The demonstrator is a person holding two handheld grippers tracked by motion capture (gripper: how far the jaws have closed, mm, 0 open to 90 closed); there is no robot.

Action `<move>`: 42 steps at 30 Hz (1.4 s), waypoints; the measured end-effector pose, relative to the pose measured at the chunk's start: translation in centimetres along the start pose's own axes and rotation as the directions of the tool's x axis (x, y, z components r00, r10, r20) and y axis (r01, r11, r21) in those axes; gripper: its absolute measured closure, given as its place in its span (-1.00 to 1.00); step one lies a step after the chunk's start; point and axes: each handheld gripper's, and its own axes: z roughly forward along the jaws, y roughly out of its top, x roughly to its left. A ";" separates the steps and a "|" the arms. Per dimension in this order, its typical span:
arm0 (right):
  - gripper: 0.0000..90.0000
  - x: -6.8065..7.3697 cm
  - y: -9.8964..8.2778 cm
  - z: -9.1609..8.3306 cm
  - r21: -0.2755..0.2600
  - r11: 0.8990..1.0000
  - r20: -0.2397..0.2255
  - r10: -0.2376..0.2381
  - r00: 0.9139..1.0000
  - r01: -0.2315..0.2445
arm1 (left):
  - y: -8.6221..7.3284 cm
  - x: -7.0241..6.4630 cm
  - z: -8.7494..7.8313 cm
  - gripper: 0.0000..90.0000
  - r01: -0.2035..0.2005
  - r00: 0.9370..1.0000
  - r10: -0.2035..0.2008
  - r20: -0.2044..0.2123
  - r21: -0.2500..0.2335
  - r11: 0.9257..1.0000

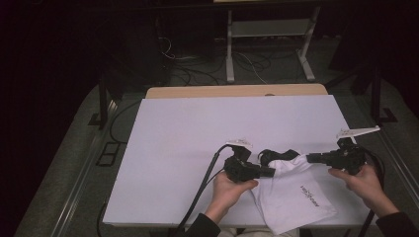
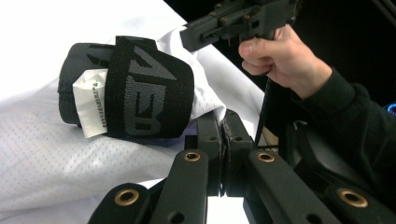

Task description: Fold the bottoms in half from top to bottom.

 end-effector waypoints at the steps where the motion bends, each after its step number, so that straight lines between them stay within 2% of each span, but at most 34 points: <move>1: 0.96 0.0 -0.2 0.0 0.003 1.000 -0.002 0.000 1.000 0.000 | -0.2 0.0 0.2 0.93 0.003 1.000 -0.003 0.005 0.010 1.000; 13: 0.96 0.0 -1.3 0.5 0.046 0.999 -0.012 -0.003 1.000 0.003 | -2.7 0.6 0.7 0.93 0.010 1.000 -0.010 -0.004 0.044 0.999; 17: 0.96 0.2 -1.6 0.5 0.061 0.998 -0.016 -0.008 1.000 0.009 | -3.1 0.3 0.8 0.93 -0.003 1.000 0.003 -0.013 0.057 0.998; 23: 0.96 0.4 -2.1 0.3 0.076 0.997 -0.025 -0.008 1.000 0.010 | -3.3 0.0 0.9 0.93 -0.013 1.000 0.013 -0.004 0.063 0.998; 34: 0.93 0.2 -2.8 0.8 0.125 0.992 -0.025 -0.001 1.000 0.004 | -4.4 -0.3 1.8 0.92 -0.062 0.997 0.068 -0.045 0.123 0.990; 35: 0.92 0.2 -2.9 0.8 0.132 0.991 -0.027 0.005 1.000 -0.001 | -4.4 -0.3 1.9 0.92 -0.069 0.996 0.076 -0.052 0.129 0.989; 37: 0.71 0.3 -3.0 0.8 0.141 0.990 -0.027 -0.003 1.000 0.007 | -4.6 -0.3 2.0 0.92 -0.075 0.995 0.084 -0.061 0.135 0.988; 39: 0.54 0.5 -2.9 0.6 0.138 0.990 -0.011 -0.016 1.000 0.017 | -4.8 -0.4 2.2 0.92 -0.087 0.992 0.098 -0.073 0.141 0.986; 42: 0.39 0.6 -2.7 0.3 0.122 0.992 -0.007 -0.016 1.000 0.016 | -5.1 -0.5 2.4 0.92 -0.096 0.990 0.109 -0.084 0.144 0.985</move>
